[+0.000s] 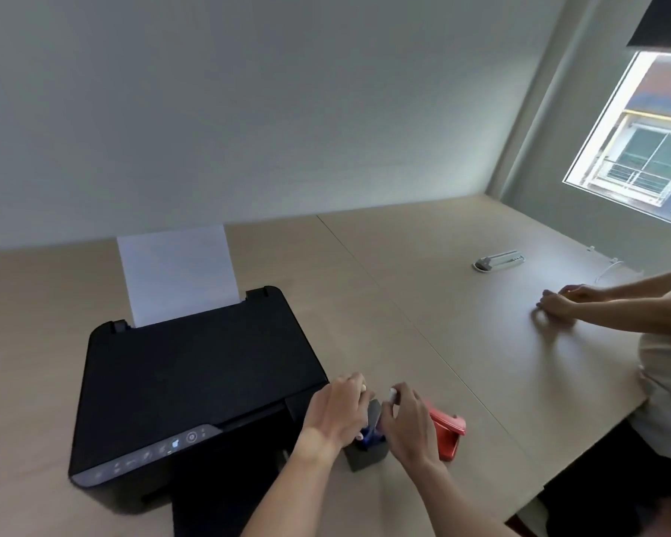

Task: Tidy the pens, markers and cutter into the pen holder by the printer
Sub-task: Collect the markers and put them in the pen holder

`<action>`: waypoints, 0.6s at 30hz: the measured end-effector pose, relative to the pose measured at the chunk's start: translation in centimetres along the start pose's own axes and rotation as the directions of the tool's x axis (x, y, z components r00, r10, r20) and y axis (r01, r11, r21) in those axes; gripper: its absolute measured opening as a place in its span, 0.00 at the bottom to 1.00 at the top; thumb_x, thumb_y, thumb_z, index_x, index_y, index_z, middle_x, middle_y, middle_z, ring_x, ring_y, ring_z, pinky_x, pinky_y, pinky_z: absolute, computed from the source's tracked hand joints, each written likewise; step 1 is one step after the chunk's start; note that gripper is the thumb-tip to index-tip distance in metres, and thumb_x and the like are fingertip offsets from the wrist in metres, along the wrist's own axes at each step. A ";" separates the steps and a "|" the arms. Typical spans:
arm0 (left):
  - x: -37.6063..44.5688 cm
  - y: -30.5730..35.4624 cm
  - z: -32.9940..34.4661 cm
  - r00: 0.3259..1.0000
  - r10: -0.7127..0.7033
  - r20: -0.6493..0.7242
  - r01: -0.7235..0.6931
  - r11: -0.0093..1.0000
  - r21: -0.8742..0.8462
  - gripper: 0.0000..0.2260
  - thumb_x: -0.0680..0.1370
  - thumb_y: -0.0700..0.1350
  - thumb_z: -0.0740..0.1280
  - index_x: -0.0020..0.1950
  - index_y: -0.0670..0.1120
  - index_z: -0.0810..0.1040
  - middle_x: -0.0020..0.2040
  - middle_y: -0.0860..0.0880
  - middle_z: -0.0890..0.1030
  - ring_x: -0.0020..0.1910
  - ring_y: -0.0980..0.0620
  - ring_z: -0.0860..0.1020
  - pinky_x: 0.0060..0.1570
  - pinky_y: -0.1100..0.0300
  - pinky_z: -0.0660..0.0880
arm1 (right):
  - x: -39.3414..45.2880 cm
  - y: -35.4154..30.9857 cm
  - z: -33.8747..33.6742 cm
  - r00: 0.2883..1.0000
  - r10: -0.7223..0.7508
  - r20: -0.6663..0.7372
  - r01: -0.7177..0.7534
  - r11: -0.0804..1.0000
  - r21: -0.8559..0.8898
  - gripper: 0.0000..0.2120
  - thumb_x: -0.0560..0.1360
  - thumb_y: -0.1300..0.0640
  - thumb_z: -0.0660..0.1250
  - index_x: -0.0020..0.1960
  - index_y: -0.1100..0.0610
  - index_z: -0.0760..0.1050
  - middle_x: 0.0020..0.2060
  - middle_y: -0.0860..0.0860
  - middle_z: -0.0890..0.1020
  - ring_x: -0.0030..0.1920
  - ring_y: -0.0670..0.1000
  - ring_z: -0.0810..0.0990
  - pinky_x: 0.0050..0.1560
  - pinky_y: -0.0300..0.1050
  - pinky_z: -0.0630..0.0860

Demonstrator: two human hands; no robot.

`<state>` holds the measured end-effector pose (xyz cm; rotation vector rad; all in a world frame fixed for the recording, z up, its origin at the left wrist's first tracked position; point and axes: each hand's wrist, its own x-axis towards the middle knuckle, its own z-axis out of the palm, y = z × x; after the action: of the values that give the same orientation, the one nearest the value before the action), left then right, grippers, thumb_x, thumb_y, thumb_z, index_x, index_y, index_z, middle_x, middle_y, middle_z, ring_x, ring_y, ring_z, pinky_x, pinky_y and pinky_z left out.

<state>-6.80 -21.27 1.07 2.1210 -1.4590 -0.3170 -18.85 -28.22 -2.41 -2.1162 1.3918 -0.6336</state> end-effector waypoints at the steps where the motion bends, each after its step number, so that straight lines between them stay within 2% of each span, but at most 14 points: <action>1: 0.0 -0.1 0.3 1.000 -0.004 0.022 0.004 1.000 0.010 0.11 0.81 0.51 0.58 0.50 0.46 0.76 0.50 0.48 0.81 0.49 0.45 0.79 0.45 0.52 0.75 | -0.1 0.0 0.0 1.000 -0.006 -0.002 0.006 1.000 -0.005 0.02 0.75 0.58 0.62 0.45 0.52 0.72 0.41 0.48 0.78 0.42 0.51 0.78 0.43 0.49 0.77; 4: 0.0 -0.5 0.7 0.999 -0.012 0.043 0.012 1.000 0.014 0.10 0.82 0.50 0.58 0.52 0.47 0.76 0.51 0.48 0.82 0.50 0.45 0.80 0.45 0.52 0.74 | -0.3 0.4 0.2 1.000 -0.021 -0.021 0.022 1.000 0.010 0.05 0.76 0.57 0.62 0.50 0.54 0.76 0.45 0.46 0.76 0.46 0.49 0.77 0.47 0.44 0.73; 6: 0.0 -0.8 0.7 0.999 -0.015 0.045 0.015 1.000 0.012 0.10 0.82 0.48 0.57 0.51 0.47 0.76 0.50 0.48 0.82 0.49 0.45 0.80 0.44 0.52 0.74 | -0.7 0.5 0.1 0.999 -0.008 -0.044 0.010 0.999 0.031 0.06 0.77 0.58 0.62 0.52 0.55 0.75 0.46 0.46 0.74 0.46 0.48 0.75 0.47 0.43 0.72; 8: -0.3 -1.0 0.6 0.999 -0.026 0.048 0.026 1.000 -0.001 0.10 0.82 0.45 0.56 0.50 0.46 0.76 0.47 0.49 0.83 0.48 0.45 0.80 0.43 0.53 0.74 | -1.4 0.8 0.3 0.998 0.020 -0.067 -0.017 0.999 0.052 0.04 0.76 0.60 0.60 0.46 0.55 0.73 0.44 0.47 0.75 0.44 0.51 0.76 0.46 0.47 0.73; 10: -0.6 -1.4 0.3 0.998 -0.038 0.042 0.038 0.999 0.002 0.10 0.82 0.42 0.55 0.48 0.46 0.76 0.45 0.48 0.83 0.46 0.45 0.80 0.42 0.52 0.74 | -2.4 1.2 0.6 0.995 0.078 -0.066 -0.075 0.996 0.048 0.07 0.75 0.62 0.58 0.40 0.54 0.71 0.39 0.49 0.76 0.40 0.53 0.76 0.42 0.52 0.74; 13: -2.1 -2.4 -0.1 0.997 -0.077 0.018 0.077 0.997 0.000 0.10 0.81 0.43 0.55 0.48 0.47 0.75 0.45 0.45 0.82 0.45 0.42 0.80 0.41 0.51 0.74 | -4.3 1.8 1.4 0.993 0.120 0.001 -0.120 0.992 -0.026 0.12 0.76 0.60 0.56 0.34 0.52 0.65 0.33 0.50 0.77 0.35 0.53 0.75 0.36 0.53 0.73; 16: -4.6 -4.1 -0.2 0.993 -0.114 -0.042 0.116 0.992 0.056 0.08 0.80 0.43 0.54 0.48 0.46 0.72 0.41 0.45 0.82 0.40 0.41 0.80 0.36 0.52 0.73 | -5.7 1.7 2.3 0.991 0.086 0.101 -0.074 0.991 -0.111 0.14 0.76 0.59 0.55 0.33 0.51 0.61 0.31 0.53 0.77 0.34 0.56 0.75 0.35 0.52 0.70; 18: -6.7 -5.4 -0.4 0.988 -0.143 -0.064 0.148 0.985 0.089 0.07 0.79 0.43 0.55 0.47 0.46 0.72 0.38 0.46 0.81 0.36 0.43 0.79 0.33 0.54 0.72 | -6.3 1.3 3.1 0.985 0.049 0.164 -0.018 0.982 -0.186 0.11 0.76 0.57 0.55 0.35 0.52 0.63 0.33 0.56 0.79 0.36 0.59 0.77 0.35 0.51 0.69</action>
<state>-4.93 -13.56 -2.38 2.2983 -1.3128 -0.2431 -20.01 -22.29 -6.20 -2.2254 1.4353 -0.3143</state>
